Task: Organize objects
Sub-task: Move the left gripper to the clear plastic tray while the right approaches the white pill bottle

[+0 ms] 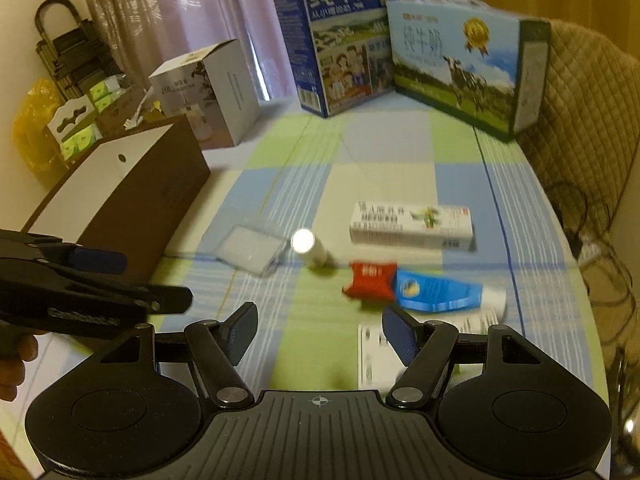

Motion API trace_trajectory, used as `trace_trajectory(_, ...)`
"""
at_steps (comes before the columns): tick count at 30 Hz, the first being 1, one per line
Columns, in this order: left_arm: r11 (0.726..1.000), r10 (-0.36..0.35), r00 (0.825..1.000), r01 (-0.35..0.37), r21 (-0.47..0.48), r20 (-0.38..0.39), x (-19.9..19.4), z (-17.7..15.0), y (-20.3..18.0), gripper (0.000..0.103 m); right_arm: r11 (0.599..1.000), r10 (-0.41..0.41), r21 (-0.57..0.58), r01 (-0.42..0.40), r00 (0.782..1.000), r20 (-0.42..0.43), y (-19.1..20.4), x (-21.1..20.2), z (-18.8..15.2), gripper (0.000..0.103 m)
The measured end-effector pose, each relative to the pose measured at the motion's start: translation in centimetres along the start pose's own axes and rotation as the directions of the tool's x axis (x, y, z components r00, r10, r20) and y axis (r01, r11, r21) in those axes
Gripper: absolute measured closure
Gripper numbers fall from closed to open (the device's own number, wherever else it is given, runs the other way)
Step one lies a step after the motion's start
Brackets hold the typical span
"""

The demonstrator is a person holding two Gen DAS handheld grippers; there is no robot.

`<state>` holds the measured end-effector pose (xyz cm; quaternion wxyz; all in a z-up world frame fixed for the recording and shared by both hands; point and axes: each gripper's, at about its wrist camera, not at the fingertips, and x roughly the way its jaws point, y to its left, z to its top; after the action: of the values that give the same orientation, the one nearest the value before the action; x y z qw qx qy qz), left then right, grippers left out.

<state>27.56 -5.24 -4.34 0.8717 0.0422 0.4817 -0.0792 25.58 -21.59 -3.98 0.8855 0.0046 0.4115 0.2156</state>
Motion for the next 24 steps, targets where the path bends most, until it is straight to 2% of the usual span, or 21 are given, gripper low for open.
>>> trace_trajectory(9,0.999,0.031,0.998,-0.029,0.026,-0.055,4.5,2.2,0.2,0.02,0.998,0.005,-0.064,-0.006,1.0,-0.01,-0.1,4.3,1.7,0.05)
trace_trajectory(24,0.995,0.094,0.991,-0.09,0.045,-0.097,8.7,4.1,1.8,0.021,0.981,0.017,-0.194,-0.026,0.999,-0.049,0.3,10.5,2.9,0.058)
